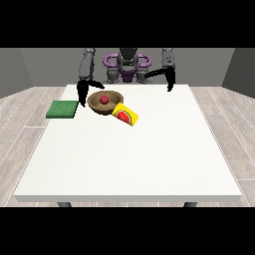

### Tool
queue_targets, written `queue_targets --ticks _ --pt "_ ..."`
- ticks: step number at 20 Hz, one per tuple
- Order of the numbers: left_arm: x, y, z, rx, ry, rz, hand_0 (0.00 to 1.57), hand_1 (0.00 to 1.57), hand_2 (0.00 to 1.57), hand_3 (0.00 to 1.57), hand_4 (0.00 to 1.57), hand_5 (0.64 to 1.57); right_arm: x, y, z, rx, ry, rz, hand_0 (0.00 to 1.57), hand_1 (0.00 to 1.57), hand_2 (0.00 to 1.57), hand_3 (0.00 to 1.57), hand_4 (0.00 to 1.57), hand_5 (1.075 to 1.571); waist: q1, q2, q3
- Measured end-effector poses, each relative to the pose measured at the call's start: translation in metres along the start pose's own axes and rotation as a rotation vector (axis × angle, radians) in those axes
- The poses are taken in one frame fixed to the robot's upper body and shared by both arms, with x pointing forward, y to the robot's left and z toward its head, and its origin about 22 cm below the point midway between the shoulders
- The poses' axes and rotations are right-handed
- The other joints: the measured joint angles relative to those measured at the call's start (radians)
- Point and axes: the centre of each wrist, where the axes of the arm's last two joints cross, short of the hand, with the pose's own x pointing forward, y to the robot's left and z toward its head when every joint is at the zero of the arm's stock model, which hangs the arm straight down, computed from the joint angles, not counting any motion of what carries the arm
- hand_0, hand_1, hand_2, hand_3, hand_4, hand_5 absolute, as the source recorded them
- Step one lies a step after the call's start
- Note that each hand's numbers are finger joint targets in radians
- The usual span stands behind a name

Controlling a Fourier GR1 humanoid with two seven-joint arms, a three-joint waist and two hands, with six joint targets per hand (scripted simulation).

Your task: Pick the cup and pour the ball into the bowl, then pick the bowl and place it on the pad

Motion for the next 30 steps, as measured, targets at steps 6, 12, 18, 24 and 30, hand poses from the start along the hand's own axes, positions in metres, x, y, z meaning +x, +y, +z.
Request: queue_targets --ticks 6,12,18,24,30 --pt "0.002 0.026 0.001 0.003 -0.026 0.009 0.0 0.0 0.0 0.0 0.0 1.565 -0.018 -0.004 -0.002 -0.013 0.006 -0.005 0.0 0.0 0.0 0.0 0.16 1.563 -0.001 0.019 0.0011" --pt "0.004 0.034 0.006 0.005 -0.029 0.005 0.0 0.0 0.0 0.0 0.0 1.565 -0.033 0.002 -0.003 -0.014 0.016 0.003 0.0 0.0 0.0 0.0 0.06 1.562 0.003 0.022 0.0012" --pt "0.017 0.039 0.004 -0.021 -0.084 0.014 0.0 0.0 0.0 0.0 0.34 1.57 -0.038 -0.015 0.0 -0.134 0.024 0.005 1.57 1.57 1.57 0.48 0.79 1.491 0.043 0.04 -0.0183" --pt "0.032 0.032 -0.006 -0.061 -0.135 0.03 0.0 0.0 0.0 0.0 0.71 1.515 -0.034 -0.034 0.004 -0.235 0.0 0.337 1.57 1.57 1.57 1.49 0.93 1.563 0.106 0.06 -0.0422" --pt "0.015 0.037 0.001 -0.071 -0.054 0.045 0.0 0.0 0.0 0.0 0.96 1.422 -0.03 -0.026 -0.001 -0.304 0.172 0.531 1.57 1.57 1.57 0.95 0.87 1.567 0.109 -0.018 -0.0262"
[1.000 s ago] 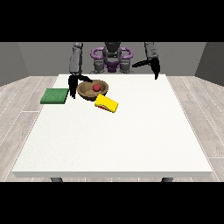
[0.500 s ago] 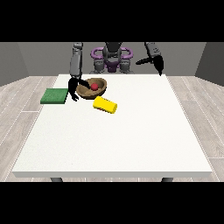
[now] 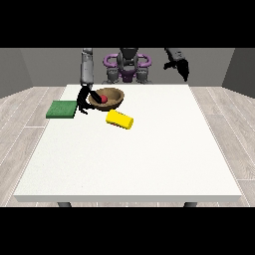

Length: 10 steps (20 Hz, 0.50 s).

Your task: Pick the cup and pour the ball into the bowl, then pick the bowl and place it on the pad

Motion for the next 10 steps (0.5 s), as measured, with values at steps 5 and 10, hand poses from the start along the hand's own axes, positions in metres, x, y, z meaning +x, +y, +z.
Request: queue_targets --ticks 5,10 --pt "-0.036 0.024 0.026 0.093 0.143 -0.005 0.0 0.0 0.0 0.0 1.0 1.411 0.029 0.017 -0.007 0.08 0.157 0.092 1.57 1.57 1.57 0.89 0.81 1.565 -0.104 -0.12 0.0175" --pt "-0.063 0.039 0.057 0.156 0.253 -0.008 0.0 0.0 0.0 0.0 1.0 1.41 0.068 0.01 -0.024 0.145 0.224 0.121 1.57 1.57 1.57 0.72 0.8 1.569 -0.192 -0.215 0.0233"
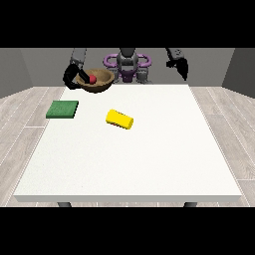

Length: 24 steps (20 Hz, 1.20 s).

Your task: Pick the cup and pour the ball into the bowl, then pick the bowl and place it on the pad

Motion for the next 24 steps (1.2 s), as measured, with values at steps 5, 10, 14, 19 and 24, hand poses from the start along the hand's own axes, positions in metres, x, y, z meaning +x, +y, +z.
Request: queue_targets --ticks 5,10,14,19,24 --pt "0.007 0.018 -0.004 0.019 -0.031 -0.002 0.0 0.0 0.0 0.0 1.02 1.431 0.002 -0.052 -0.01 -0.016 0.005 -0.041 1.57 1.57 1.57 0.47 0.83 1.57 -0.016 0.041 0.0027" --pt "0.021 0.01 -0.011 0.002 -0.1 0.019 0.0 0.0 0.0 0.0 1.22 1.481 0.012 -0.097 -0.017 -0.079 -0.033 -0.079 1.57 1.57 1.57 0.47 0.83 1.57 0.018 0.116 0.0033" --pt "0.043 0.046 -0.022 0.019 -0.173 0.037 0.0 0.0 0.0 0.0 1.32 1.546 0.005 -0.143 -0.02 -0.132 -0.071 -0.092 1.57 1.57 1.57 0.0 0.92 1.571 0.047 0.173 0.0037" --pt "0.072 0.137 -0.023 0.091 -0.261 0.049 0.0 0.0 0.0 0.0 1.28 1.571 -0.004 -0.173 -0.019 -0.184 -0.125 -0.139 1.57 1.57 1.57 0.0 0.82 1.57 0.069 0.247 0.0039" --pt "0.086 0.2 -0.012 0.133 -0.324 0.06 0.0 0.0 0.0 0.0 1.21 1.565 -0.003 -0.171 -0.019 -0.228 -0.176 -0.169 1.57 1.57 1.57 0.0 0.76 1.567 0.081 0.3 0.0036"
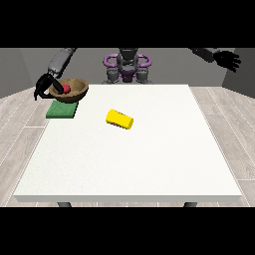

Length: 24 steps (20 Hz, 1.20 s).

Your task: Pick the cup and pour the ball into the bowl, then pick the bowl and place it on the pad

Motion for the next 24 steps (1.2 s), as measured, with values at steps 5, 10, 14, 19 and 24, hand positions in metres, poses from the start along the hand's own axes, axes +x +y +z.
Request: queue_targets --ticks 5,10,14,19,24 --pt "0.01 0.028 0.001 0.015 -0.04 0.008 0.0 0.0 0.0 0.0 1.19 1.558 0.006 -0.012 -0.007 -0.049 -0.007 -0.046 1.57 1.57 1.57 0.71 0.0 1.56 0.004 0.039 0.0003" --pt "0.022 0.041 -0.003 0.017 -0.081 0.009 0.0 0.0 0.0 0.0 1.17 1.548 0.009 -0.04 -0.014 -0.131 0.013 -0.044 0.61 0.61 0.68 1.06 0.0 1.52 0.012 0.08 0.0005" --pt "0.025 0.047 -0.004 0.018 -0.084 0.007 0.0 0.0 0.0 0.0 1.18 1.549 0.014 -0.041 -0.018 -0.099 0.029 -0.059 0.0 0.0 0.36 0.44 0.0 1.412 0.01 0.086 0.0005" --pt "0.013 0.017 -0.005 -0.035 -0.028 0.006 0.0 0.0 0.0 0.0 0.9 1.559 0.014 -0.037 -0.021 -0.064 0.076 -0.047 0.0 0.0 0.0 0.0 0.0 1.359 0.016 0.021 0.001" --pt "-0.008 -0.041 -0.004 -0.101 0.099 0.035 0.0 0.0 0.0 0.0 0.9 1.559 0.032 -0.039 -0.026 0.002 0.114 -0.014 0.0 0.0 0.0 0.0 0.48 1.434 0.01 -0.127 0.0011"
